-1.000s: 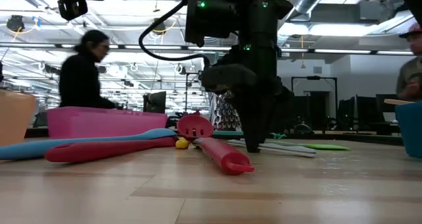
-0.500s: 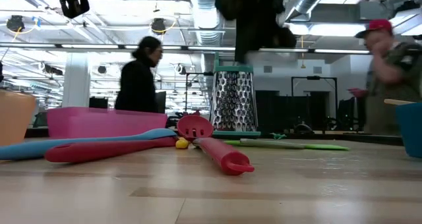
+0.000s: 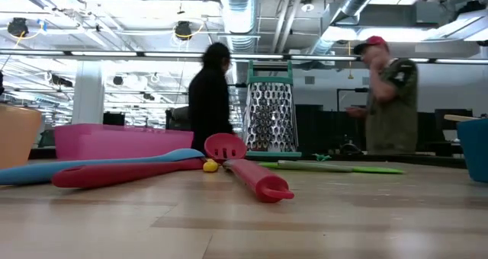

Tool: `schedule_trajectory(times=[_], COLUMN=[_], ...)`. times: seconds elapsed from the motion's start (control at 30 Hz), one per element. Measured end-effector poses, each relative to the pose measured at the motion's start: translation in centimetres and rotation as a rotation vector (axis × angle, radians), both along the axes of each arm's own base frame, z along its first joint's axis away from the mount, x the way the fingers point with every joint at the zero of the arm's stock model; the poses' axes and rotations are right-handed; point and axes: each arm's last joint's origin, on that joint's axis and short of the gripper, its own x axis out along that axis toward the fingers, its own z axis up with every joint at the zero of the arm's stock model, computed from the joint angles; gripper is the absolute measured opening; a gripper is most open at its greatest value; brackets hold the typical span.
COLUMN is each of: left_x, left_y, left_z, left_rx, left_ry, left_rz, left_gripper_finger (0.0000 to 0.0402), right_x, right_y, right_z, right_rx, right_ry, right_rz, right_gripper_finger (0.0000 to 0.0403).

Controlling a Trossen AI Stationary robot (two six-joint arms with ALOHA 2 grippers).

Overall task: Pick & Place Kitchen Items
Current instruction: Put the blue table knife into the orange bin

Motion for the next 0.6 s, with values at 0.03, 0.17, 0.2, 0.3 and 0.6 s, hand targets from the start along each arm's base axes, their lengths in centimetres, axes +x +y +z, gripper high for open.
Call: schedule_trajectory(times=[0.03,0.17,0.2,0.3,0.6], left_x=[0.0,0.2,0.3,0.8,5.1], left_y=[0.0,-0.2,-0.2,-0.3,-0.8], left_z=[0.5,2.8,3.3,4.3,2.7], left_rx=[0.015,0.109,0.133,0.201,0.264], left_ry=[-0.053,-0.298,-0.357,-0.47,-0.374], left_rz=[-0.008,-0.059,-0.06,-0.047,-0.096], left_gripper_finger=[0.0149,0.0149,0.0149,0.0149,0.0217], right_x=[-0.1,0.2,0.2,0.7,3.7], right_y=[0.0,0.1,0.0,-0.4,-1.6], right_z=[0.5,1.6,1.7,1.9,1.5], right_rx=[-0.012,-0.046,-0.052,-0.06,-0.152], right_ry=[-0.036,-0.14,-0.157,-0.195,-0.307], right_rz=[0.011,0.035,0.035,0.022,0.004], right_gripper_finger=[0.003,0.0029,0.003,0.0033,0.0031])
